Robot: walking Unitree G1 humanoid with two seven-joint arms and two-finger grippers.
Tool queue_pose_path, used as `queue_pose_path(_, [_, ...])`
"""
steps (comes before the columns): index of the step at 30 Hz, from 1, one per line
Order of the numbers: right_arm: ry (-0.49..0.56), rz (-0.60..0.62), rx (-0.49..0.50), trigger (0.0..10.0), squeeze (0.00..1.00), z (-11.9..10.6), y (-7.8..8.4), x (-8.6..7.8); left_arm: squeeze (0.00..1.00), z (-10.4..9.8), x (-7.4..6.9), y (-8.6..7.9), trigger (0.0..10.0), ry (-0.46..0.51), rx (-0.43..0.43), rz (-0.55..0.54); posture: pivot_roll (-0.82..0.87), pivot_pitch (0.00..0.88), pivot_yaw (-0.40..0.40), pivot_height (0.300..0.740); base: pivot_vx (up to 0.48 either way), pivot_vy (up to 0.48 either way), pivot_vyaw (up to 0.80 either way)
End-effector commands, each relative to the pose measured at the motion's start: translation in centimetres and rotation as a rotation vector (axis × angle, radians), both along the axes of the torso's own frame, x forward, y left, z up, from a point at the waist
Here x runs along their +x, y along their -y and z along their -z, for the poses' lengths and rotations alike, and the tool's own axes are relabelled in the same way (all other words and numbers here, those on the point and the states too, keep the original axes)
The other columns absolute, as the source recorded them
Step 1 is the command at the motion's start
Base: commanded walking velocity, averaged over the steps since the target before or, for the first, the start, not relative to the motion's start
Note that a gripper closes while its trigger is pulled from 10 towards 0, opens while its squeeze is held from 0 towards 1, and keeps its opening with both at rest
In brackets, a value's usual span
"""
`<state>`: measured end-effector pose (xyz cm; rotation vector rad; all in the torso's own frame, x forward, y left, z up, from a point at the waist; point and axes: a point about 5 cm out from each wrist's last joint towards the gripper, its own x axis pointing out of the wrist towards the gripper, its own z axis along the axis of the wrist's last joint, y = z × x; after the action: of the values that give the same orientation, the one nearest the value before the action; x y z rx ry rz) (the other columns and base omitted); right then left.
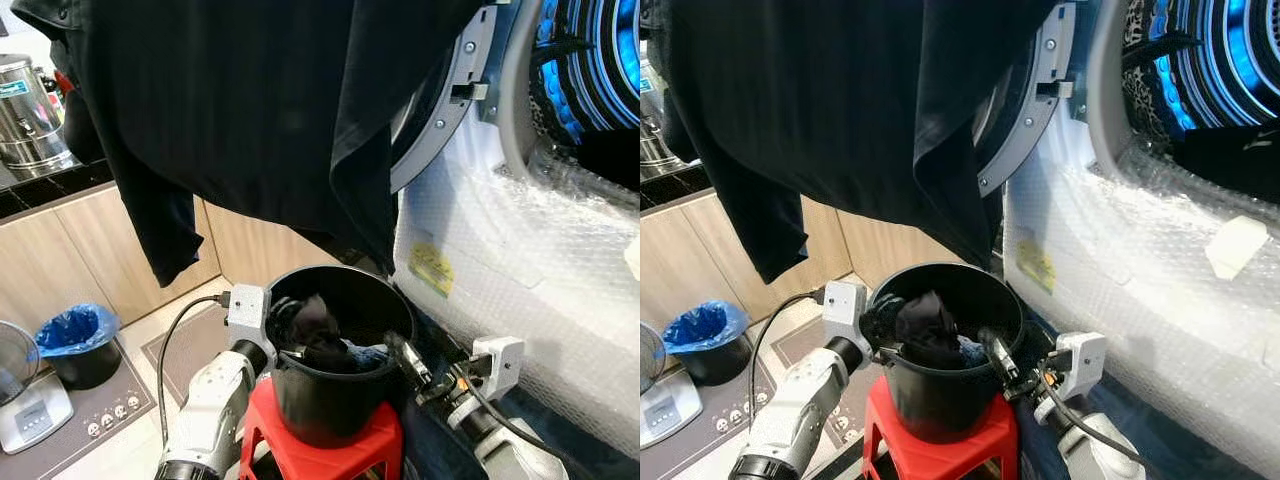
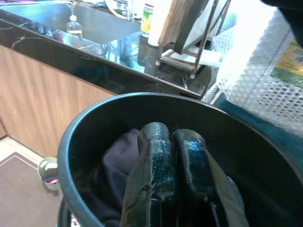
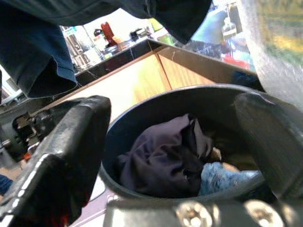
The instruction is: Clothes washing
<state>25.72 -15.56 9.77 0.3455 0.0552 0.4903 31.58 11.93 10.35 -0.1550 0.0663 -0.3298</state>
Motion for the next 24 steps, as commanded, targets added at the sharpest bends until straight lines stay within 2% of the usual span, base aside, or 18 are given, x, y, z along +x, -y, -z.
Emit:
queue_pose_path(1, [0.005,0.006,-0.006,10.0,0.00,0.1,-0.2,0.3,0.00,-0.3,-0.2,-0.6,10.0,0.023,0.020,-0.020,-0.10,0.000,0.016,0.740,0.000,0.000,0.00])
queue_pose_path(6, [0.019,-0.001,-0.009,10.0,0.00,0.2,-0.7,0.8,0.00,0.4,-0.7,-1.3,10.0,0.006,0.021,-0.050,-0.08,0.000,-0.008,0.740,0.000,0.000,0.00])
queue_pose_path(11, [0.019,-0.006,-0.015,10.0,0.00,0.6,-0.8,1.1,0.00,1.0,-0.9,-1.4,10.0,0.003,0.061,-0.080,-0.07,0.000,-0.013,0.740,0.000,0.000,0.00])
queue_pose_path(13, [0.025,-0.008,-0.013,10.0,0.00,0.5,-0.8,1.1,0.00,0.9,-1.1,-1.4,10.0,0.005,0.048,-0.086,-0.06,0.000,-0.017,0.740,0.000,0.000,0.00])
queue_pose_path(19, [0.038,-0.060,-0.031,10.0,0.00,0.8,-0.7,0.8,0.00,0.9,-1.5,-1.3,10.0,0.010,0.060,-0.057,-0.05,0.000,-0.001,0.740,0.000,0.000,0.00])
queue_pose_path(24, [0.038,-0.078,-0.037,10.0,0.00,1.0,-0.5,0.8,0.00,0.9,-1.5,-1.1,10.0,0.031,0.126,-0.023,-0.04,0.000,-0.003,0.740,0.000,0.000,0.00])
